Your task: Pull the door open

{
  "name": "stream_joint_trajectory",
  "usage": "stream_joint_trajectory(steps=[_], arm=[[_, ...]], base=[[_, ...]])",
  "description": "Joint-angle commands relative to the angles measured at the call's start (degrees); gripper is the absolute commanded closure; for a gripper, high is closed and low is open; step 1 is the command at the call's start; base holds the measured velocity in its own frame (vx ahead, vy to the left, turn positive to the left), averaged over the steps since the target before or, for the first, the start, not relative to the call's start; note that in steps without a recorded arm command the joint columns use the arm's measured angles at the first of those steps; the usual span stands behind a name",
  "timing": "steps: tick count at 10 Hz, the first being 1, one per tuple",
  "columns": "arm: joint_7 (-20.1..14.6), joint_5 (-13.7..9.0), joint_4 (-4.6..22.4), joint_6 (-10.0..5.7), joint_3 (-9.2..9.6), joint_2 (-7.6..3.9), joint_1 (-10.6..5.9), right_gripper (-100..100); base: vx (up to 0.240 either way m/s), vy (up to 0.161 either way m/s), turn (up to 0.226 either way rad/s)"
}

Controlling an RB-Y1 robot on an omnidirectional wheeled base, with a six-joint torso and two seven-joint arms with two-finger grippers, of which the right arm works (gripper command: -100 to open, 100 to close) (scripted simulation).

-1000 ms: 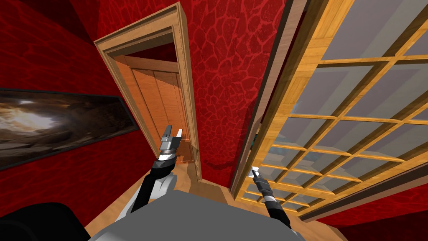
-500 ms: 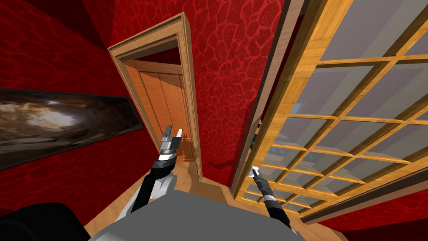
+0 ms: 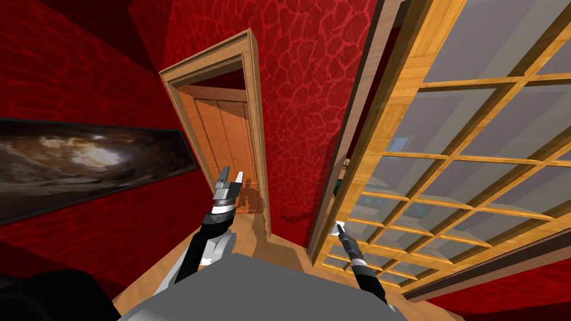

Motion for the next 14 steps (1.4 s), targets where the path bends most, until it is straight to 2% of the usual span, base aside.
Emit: stream_joint_trajectory(steps=[1, 3, 5, 6, 13, 14], arm=[[-2.69, -0.51, -0.66, 0.35, 0.63, 0.39, 0.33, 100], [-4.60, -1.08, -0.71, 0.45, 0.87, 0.41, 0.30, 100], [-8.05, -2.23, -0.82, 0.65, 1.35, 0.44, 0.22, 100], [-8.40, -2.23, -0.82, 0.65, 1.35, 0.44, 0.22, 100], [-19.03, -5.38, -1.10, 1.21, 2.66, 0.53, 0.00, 100], [-19.38, -5.38, -1.10, 1.21, 2.66, 0.53, 0.00, 100]], base=[[-0.027, -0.015, 0.041], [-0.029, -0.016, 0.056], [-0.034, -0.019, 0.058], [-0.027, -0.016, 0.021], [-0.034, -0.020, 0.049], [-0.020, -0.010, 0.022]])
